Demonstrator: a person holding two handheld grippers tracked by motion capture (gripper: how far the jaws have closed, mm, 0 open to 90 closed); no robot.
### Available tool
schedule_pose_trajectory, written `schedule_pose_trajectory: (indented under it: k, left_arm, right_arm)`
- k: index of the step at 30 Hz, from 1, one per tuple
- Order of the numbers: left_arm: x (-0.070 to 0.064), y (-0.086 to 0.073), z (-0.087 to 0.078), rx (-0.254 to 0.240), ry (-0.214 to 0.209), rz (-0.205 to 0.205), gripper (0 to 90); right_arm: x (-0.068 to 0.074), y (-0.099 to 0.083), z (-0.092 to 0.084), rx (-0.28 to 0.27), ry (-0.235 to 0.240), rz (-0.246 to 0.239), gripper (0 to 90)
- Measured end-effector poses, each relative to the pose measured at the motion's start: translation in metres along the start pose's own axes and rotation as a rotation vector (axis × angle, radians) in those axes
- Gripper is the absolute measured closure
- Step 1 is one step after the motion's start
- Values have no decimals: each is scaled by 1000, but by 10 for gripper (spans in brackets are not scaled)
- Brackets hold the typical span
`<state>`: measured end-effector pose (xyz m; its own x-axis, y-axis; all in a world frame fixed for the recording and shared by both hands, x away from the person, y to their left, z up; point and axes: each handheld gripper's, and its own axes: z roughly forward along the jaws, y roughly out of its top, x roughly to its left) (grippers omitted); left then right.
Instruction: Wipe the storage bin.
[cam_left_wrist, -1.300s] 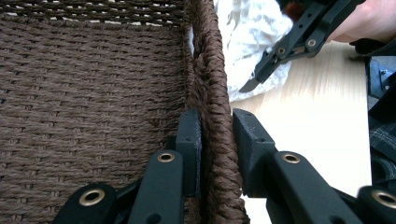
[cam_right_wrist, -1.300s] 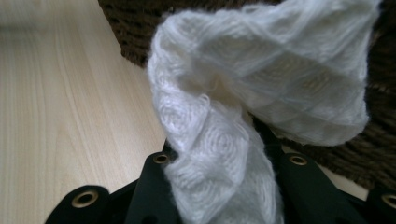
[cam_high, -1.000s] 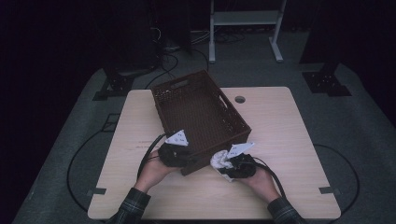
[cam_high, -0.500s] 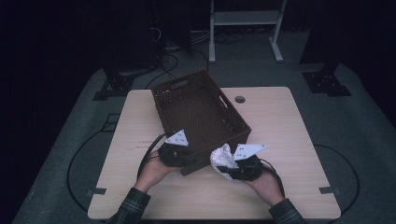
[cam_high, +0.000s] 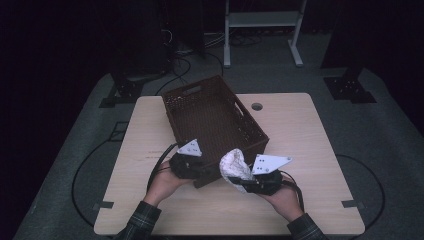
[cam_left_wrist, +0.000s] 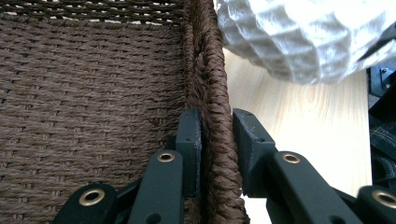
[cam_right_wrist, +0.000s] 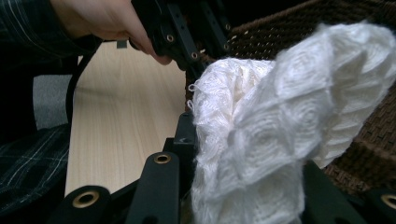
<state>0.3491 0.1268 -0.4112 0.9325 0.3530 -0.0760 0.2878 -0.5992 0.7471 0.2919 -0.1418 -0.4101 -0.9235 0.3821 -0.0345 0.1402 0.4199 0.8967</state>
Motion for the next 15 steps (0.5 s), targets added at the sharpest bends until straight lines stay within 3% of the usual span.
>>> schedule_pose_trajectory:
  k: [15]
  left_arm:
    - [0, 0, 0, -4, 0, -7, 722]
  right_arm:
    - [-12, -20, 42, 156, 0, 37, 697]
